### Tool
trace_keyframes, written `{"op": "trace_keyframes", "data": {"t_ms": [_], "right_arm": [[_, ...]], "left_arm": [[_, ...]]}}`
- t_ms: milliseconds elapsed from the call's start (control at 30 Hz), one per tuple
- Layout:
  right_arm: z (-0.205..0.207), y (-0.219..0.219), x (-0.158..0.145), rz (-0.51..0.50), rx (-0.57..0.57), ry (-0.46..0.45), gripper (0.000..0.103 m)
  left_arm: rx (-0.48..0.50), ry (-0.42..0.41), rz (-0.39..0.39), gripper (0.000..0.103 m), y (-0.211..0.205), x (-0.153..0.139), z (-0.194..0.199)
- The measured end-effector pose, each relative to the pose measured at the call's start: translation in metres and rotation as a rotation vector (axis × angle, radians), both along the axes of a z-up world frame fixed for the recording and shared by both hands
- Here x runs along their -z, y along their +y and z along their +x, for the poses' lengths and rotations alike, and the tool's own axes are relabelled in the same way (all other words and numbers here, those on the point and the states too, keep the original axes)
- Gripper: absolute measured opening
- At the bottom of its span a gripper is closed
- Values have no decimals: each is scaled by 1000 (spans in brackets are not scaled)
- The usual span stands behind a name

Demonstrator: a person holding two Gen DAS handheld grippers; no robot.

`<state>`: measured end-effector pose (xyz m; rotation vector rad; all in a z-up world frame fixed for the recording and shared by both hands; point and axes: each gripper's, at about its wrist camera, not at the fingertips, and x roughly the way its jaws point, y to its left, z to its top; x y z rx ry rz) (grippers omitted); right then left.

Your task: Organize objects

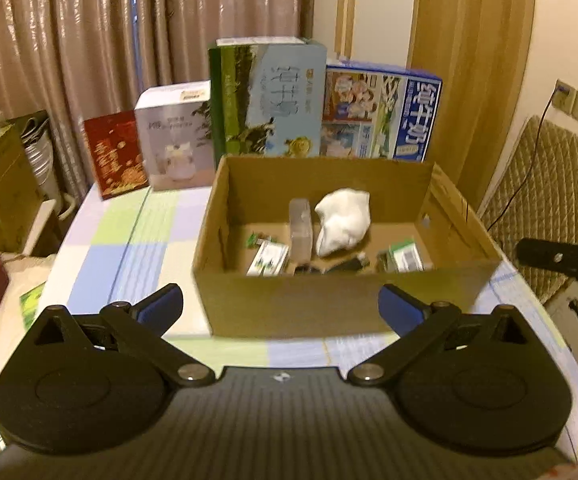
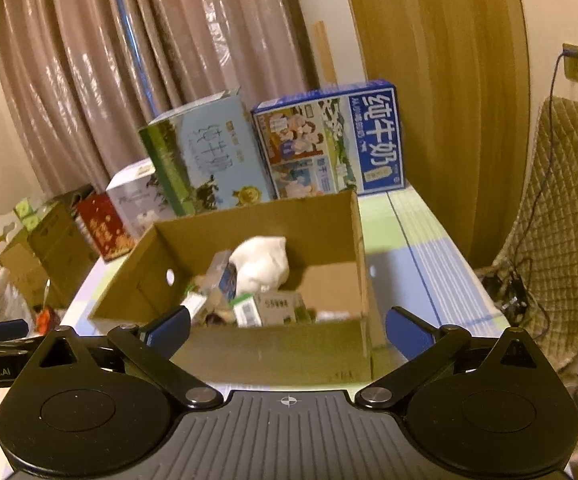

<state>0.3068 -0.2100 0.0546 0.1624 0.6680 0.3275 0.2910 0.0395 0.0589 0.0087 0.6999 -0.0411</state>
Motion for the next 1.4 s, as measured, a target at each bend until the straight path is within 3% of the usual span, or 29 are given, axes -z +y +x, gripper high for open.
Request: {"op": "trace_keyframes", "data": {"t_ms": [200,500,767,1100,1400], "right_arm": [[-43,-9,-15,-18,-18,30,101],[-108,-15,-43,-51,-37,18,101],[-152,-25,-48,-82,-37,15,101],[-183,-27,-48,-105,-51,11,101],[-191,-19,-46,-119,-82,9,101]], "left_arm": [[-18,16,-9,102,-5,-16,-44],[-35,-27,7,102,-25,-50,-107],[-69,-38,14,102,-28,-57,-152],[-76,-38,3,102,-32,-56,-193],[-82,-30,1,102,-34,-53,-205]]}}
